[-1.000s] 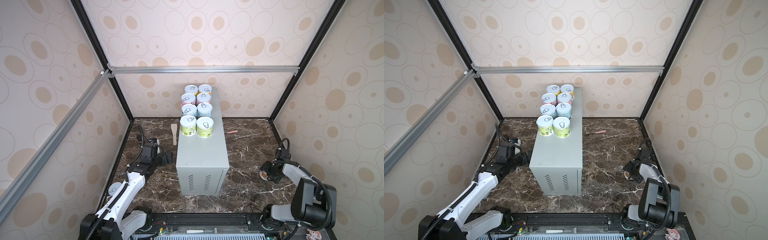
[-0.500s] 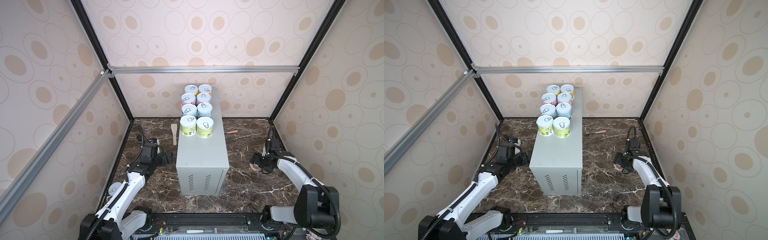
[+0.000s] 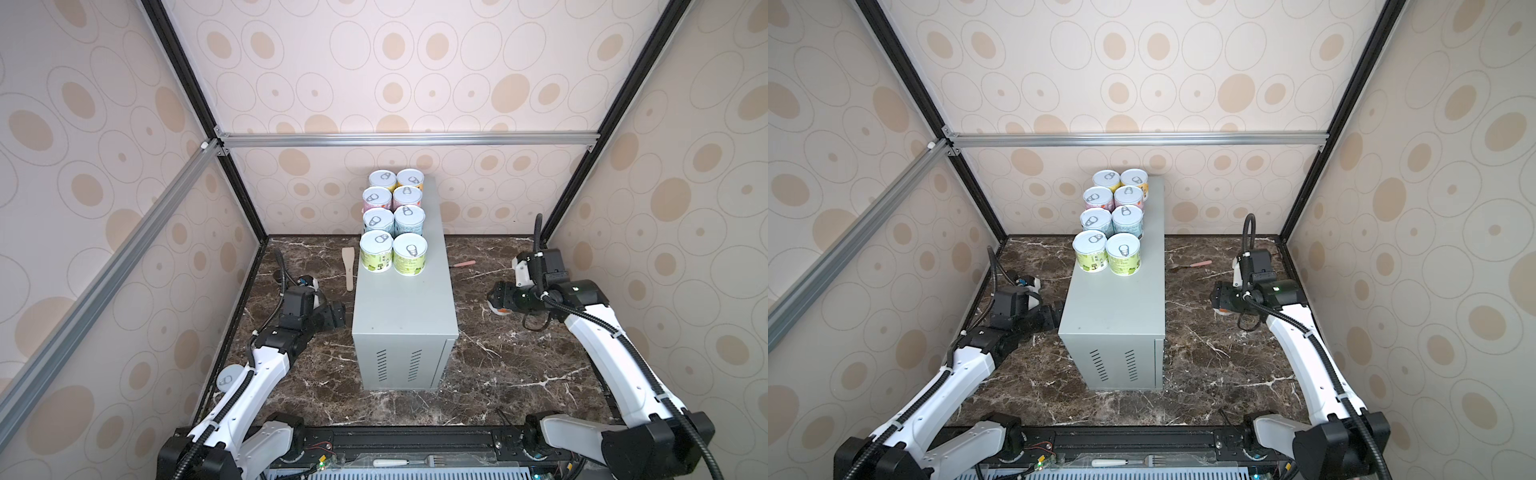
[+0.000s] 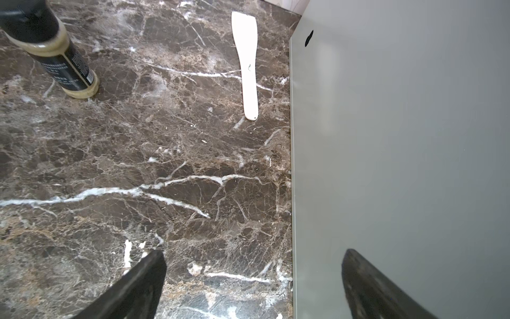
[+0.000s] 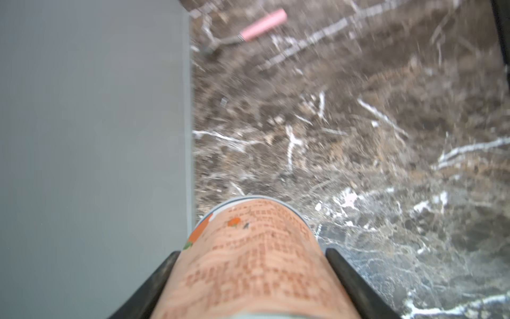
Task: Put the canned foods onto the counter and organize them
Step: 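Lift the orange-labelled can off the floor with the right gripper, then carry the orange-labelled can with the right gripper over the cabinet toward the cluster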
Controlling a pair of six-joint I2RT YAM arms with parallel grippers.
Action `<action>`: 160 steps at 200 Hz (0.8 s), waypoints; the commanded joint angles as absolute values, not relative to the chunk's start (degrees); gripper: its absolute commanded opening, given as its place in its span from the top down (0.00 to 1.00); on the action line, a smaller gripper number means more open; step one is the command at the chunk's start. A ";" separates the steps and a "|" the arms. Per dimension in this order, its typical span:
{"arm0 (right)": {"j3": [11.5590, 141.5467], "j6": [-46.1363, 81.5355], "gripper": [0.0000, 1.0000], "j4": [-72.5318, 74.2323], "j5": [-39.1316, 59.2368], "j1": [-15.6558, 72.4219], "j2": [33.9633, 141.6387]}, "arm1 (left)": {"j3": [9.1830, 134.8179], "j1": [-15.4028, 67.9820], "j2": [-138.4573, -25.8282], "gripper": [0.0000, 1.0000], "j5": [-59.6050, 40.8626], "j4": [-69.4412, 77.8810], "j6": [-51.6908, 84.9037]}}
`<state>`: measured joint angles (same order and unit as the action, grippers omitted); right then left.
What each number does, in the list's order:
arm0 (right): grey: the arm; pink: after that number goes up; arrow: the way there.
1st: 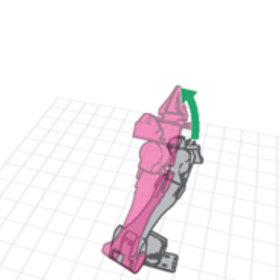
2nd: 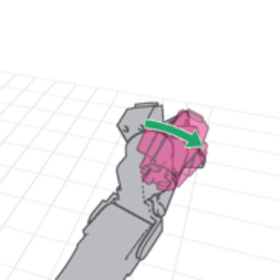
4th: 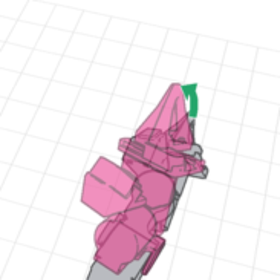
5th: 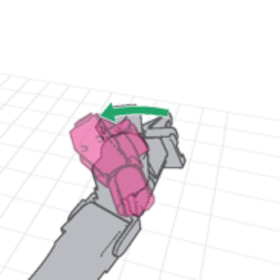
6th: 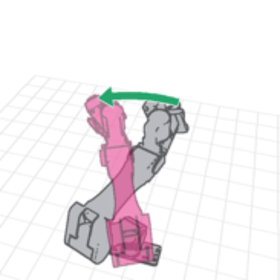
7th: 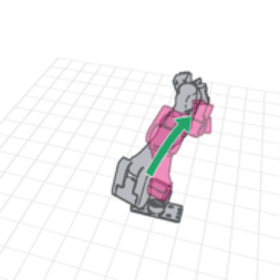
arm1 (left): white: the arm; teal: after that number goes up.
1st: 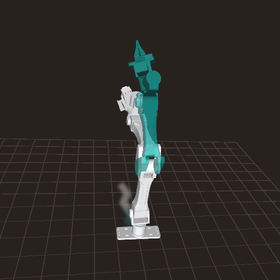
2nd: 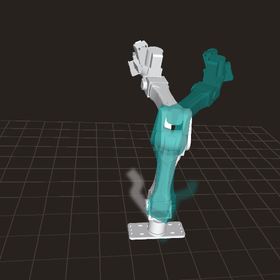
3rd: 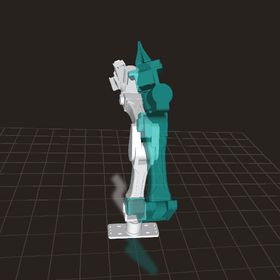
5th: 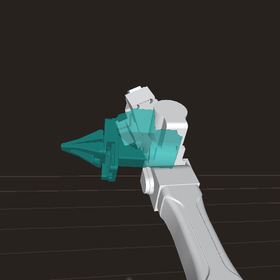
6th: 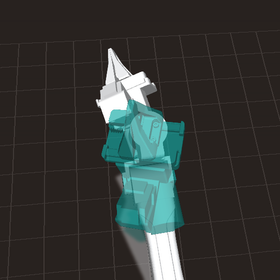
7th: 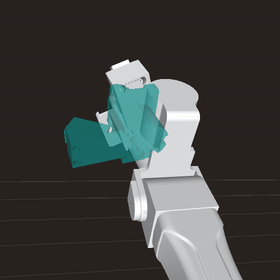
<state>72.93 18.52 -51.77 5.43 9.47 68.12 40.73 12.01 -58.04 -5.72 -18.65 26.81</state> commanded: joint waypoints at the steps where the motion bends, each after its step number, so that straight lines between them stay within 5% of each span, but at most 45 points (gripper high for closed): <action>1: 77.50 17.27 0.50 -56.68 7.49 10.28 64.38 | 42.26 12.28 -55.44 0.01 -4.73 -19.72 28.71; 160: 121.51 13.47 0.54 -84.55 -0.99 36.69 80.58 | 54.14 12.40 -50.72 0.01 -0.97 -30.00 25.67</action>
<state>114.83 14.87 -79.55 2.13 33.43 77.87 51.70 12.23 -51.64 -2.50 -27.86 27.16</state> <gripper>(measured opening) 0.756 0.992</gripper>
